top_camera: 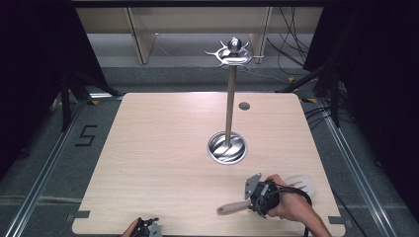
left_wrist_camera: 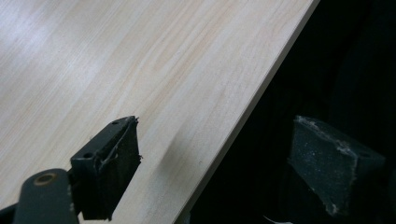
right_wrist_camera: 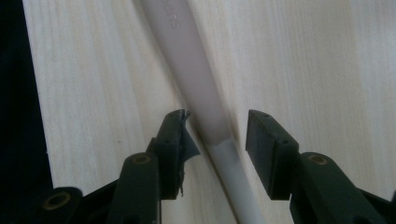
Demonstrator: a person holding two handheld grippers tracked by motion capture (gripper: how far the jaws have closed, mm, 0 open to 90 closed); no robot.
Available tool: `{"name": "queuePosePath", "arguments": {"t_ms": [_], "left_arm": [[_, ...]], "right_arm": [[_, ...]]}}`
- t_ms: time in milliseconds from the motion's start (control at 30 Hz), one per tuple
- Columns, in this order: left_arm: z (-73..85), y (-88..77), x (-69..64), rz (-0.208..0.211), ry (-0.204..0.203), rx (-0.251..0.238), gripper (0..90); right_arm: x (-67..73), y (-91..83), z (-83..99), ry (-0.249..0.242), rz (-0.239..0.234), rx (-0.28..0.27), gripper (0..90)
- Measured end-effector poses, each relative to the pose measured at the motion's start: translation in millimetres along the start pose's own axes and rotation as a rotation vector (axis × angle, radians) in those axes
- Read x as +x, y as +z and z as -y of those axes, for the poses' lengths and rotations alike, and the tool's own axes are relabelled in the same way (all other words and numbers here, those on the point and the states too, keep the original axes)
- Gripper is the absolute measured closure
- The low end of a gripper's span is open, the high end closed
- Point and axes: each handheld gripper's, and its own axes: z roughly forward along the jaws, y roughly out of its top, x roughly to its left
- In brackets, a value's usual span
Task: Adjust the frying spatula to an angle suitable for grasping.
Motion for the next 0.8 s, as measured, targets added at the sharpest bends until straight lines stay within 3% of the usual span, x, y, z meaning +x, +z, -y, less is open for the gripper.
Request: {"name": "queuePosePath", "arguments": {"t_ms": [67, 133, 167, 200, 333, 367, 400, 467, 500, 533, 567, 600, 667, 700, 800], "left_arm": [[0.0, 0.4, 0.1, 0.0, 0.0, 0.001, 15.5], [0.0, 0.5, 0.0, 0.001, 0.001, 0.002, 15.5], [-0.2, 0.2, -0.3, -0.009, 0.005, 0.003, 15.5], [-0.1, 0.1, -0.4, 0.001, -0.002, -0.003, 15.5], [-0.1, 0.3, -0.1, 0.001, 0.001, 0.001, 15.5], [-0.1, 0.3, -0.3, -0.005, 0.002, 0.0, 15.5], [-0.1, 0.3, 0.0, 0.0, 0.001, 0.002, 15.5], [-0.1, 0.7, 0.2, 0.002, 0.002, 0.004, 15.6], [-0.2, 0.6, -0.5, -0.007, 0.001, 0.001, 15.5], [-0.2, 0.6, -0.5, -0.007, 0.001, 0.001, 15.5], [-0.1, 1.1, -0.5, -0.012, 0.003, 0.003, 15.5], [0.0, 1.1, -0.3, -0.011, 0.004, 0.004, 15.5], [0.0, 0.0, -0.2, -0.001, 0.002, 0.002, 15.5], [0.0, 0.1, -0.4, 0.003, -0.002, -0.002, 15.5], [0.1, 0.2, -0.3, 0.001, 0.001, 0.002, 15.5]], "right_arm": [[-1.8, 1.4, -0.9, -0.028, -0.007, 0.0, 59.9], [-3.1, 1.8, -0.7, -0.019, -0.007, 0.014, 60.6], [-1.2, 2.6, -0.8, 0.017, -0.003, 0.016, 61.1], [-5.3, 3.1, -1.0, -0.043, -0.011, 0.017, 61.9], [-4.2, 5.4, -1.5, 0.002, -0.016, 0.039, 63.1], [-7.3, 6.7, -2.5, -0.055, -0.028, 0.028, 63.0], [-7.8, 6.0, -2.4, -0.059, -0.038, 0.048, 63.3], [-5.6, 6.8, -4.3, -0.025, -0.024, 0.061, 65.4], [-7.2, 7.1, -5.5, -0.031, -0.053, 0.051, 66.3], [-7.2, 7.1, -5.5, -0.031, -0.053, 0.051, 66.3], [-5.7, 6.5, -6.5, 0.013, -0.057, 0.078, 66.6], [-5.7, 6.5, -6.5, 0.013, -0.057, 0.078, 66.6], [-12.9, 7.2, -7.4, -0.071, -0.071, 0.075, 66.6], [-13.3, 7.9, -9.7, -0.076, -0.077, 0.098, 66.9], [-14.7, 8.7, -10.9, -0.086, -0.1, 0.09, 67.4]]}}
